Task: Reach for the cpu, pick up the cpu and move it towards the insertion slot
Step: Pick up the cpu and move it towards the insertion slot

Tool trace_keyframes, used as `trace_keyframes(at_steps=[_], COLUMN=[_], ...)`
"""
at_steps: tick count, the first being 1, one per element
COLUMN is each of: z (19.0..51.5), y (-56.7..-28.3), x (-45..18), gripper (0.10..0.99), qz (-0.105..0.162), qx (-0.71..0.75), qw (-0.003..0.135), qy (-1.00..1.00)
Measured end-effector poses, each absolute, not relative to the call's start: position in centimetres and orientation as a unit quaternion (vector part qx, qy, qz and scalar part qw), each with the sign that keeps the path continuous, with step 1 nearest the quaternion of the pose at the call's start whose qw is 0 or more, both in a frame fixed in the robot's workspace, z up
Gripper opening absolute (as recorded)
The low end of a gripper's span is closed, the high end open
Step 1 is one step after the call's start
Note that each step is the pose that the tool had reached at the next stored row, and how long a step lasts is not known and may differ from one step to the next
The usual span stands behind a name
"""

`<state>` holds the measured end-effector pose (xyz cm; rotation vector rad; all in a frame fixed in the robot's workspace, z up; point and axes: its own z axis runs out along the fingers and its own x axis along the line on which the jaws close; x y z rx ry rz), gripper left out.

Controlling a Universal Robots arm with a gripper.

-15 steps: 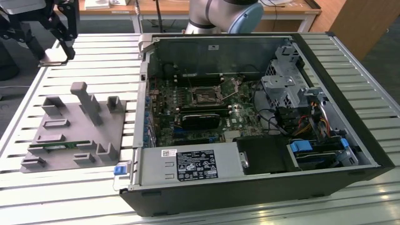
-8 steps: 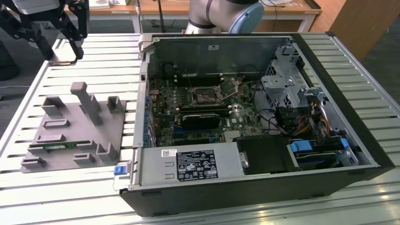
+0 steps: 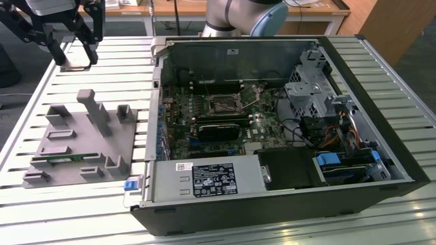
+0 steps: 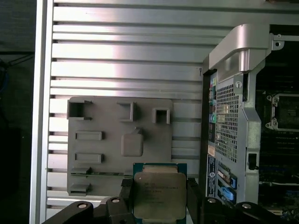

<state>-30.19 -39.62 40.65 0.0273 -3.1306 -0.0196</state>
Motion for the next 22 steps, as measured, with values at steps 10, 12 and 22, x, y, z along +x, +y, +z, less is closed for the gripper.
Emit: trace_keyframes(at_steps=[10, 12, 22], z=[40.6, 40.6, 40.6], y=[-39.6, -39.6, -39.6], x=[-28.8, -28.5, -27.1], gripper=[0.541, 0.541, 0.541], qz=[-0.006, -0.006, -0.006], qx=[0.009, 0.009, 0.009], qw=[0.005, 0.005, 0.005], qy=[-1.000, -1.000, -1.000])
